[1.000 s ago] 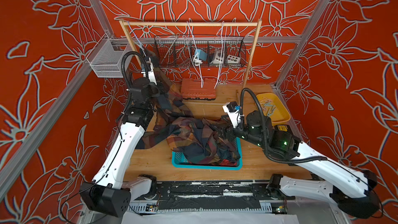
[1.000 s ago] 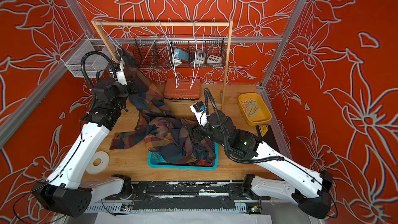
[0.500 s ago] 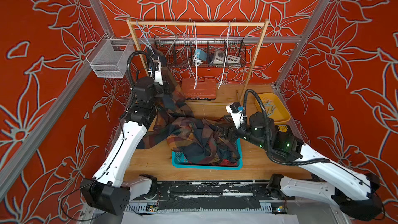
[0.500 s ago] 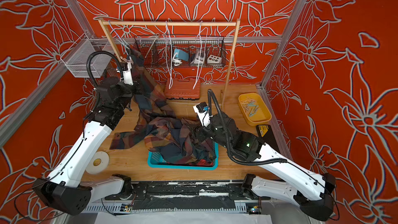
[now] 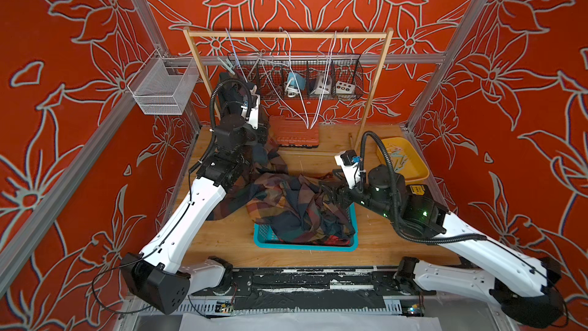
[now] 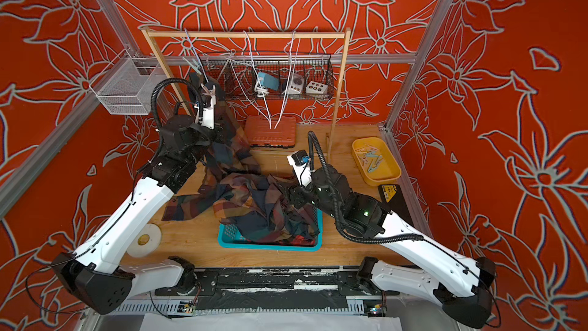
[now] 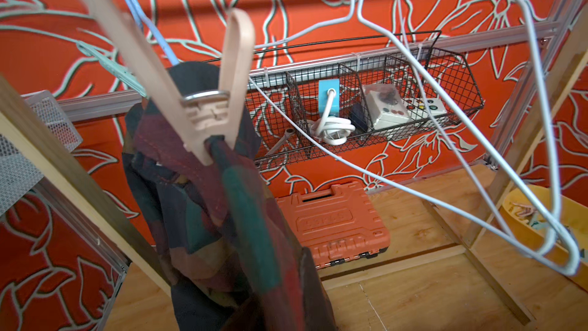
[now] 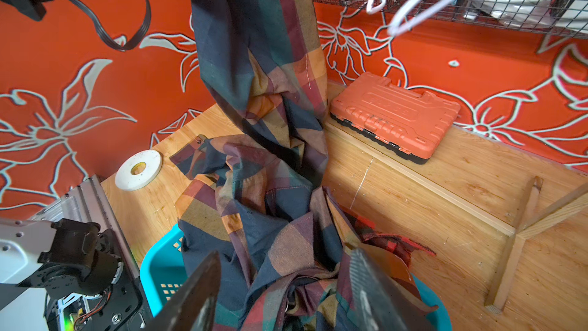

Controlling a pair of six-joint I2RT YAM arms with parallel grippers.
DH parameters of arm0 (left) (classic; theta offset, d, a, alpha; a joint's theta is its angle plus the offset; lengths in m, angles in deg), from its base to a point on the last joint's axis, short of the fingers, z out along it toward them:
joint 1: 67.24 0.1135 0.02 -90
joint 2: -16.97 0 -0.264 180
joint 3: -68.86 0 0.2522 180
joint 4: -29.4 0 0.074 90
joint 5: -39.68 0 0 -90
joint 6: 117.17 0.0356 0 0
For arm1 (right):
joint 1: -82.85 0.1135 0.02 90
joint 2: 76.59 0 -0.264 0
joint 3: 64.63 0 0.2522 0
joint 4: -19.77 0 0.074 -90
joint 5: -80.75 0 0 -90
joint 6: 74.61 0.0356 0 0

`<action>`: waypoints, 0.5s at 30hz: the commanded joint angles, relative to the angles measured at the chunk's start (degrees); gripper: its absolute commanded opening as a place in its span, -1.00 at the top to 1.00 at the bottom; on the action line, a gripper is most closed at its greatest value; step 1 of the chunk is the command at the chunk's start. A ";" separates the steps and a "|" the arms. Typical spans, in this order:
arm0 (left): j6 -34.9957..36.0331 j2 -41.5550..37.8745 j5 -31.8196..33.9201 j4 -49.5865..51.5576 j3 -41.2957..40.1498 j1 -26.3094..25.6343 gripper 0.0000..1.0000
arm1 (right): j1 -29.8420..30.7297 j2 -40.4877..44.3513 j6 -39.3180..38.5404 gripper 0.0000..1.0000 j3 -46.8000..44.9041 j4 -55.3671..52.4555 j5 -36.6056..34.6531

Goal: Remove the clothespins securing long-sleeve shirts to the hanger
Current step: Adjust the hanger on the clothesline.

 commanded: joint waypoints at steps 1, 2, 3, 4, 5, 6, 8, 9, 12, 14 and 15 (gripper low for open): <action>1.18 -0.05 -4.20 -1.95 0.38 -1.65 0.83 | -0.39 -0.62 -1.37 -0.31 1.55 0.81 -0.87; 1.15 -0.41 -4.45 -2.12 0.00 -1.70 0.66 | -0.42 -1.05 -1.73 -0.31 2.38 0.74 -0.81; 1.02 -0.79 -4.63 -2.30 -0.50 -1.74 0.49 | -0.48 -1.48 -2.02 -0.31 3.25 0.69 -0.64; 0.93 -1.35 -4.79 -2.48 -0.98 -1.74 0.29 | -0.48 -2.00 -2.56 -0.30 4.30 0.62 -0.52; 0.89 -2.03 -4.94 -2.74 -1.43 -1.74 0.07 | -0.48 -2.64 -3.05 -0.30 5.48 0.61 -0.21; 0.89 -2.61 -5.14 -2.97 -1.96 -1.74 -0.15 | -0.48 -3.14 -3.49 -0.29 6.55 0.49 0.04; 1.11 -4.42 -5.81 -3.51 -3.16 -1.70 -0.53 | -0.43 -4.56 -4.32 -0.28 9.13 0.42 1.20; 1.15 -5.24 -6.00 -3.69 -3.75 -1.74 -0.63 | -0.43 -5.34 -4.73 -0.27 10.21 0.51 1.94; 1.33 -8.60 -6.81 -4.31 -6.08 -1.65 -0.78 | -0.34 -7.50 -6.82 -0.27 14.04 0.51 3.40; 1.76 -11.41 -8.07 -4.85 -7.93 -1.62 -0.86 | -0.38 -8.72 -8.03 -0.27 16.40 1.02 4.59; 1.77 -12.54 -8.45 -4.95 -8.63 -1.57 -0.89 | -0.39 -9.30 -8.56 -0.27 17.51 1.29 5.21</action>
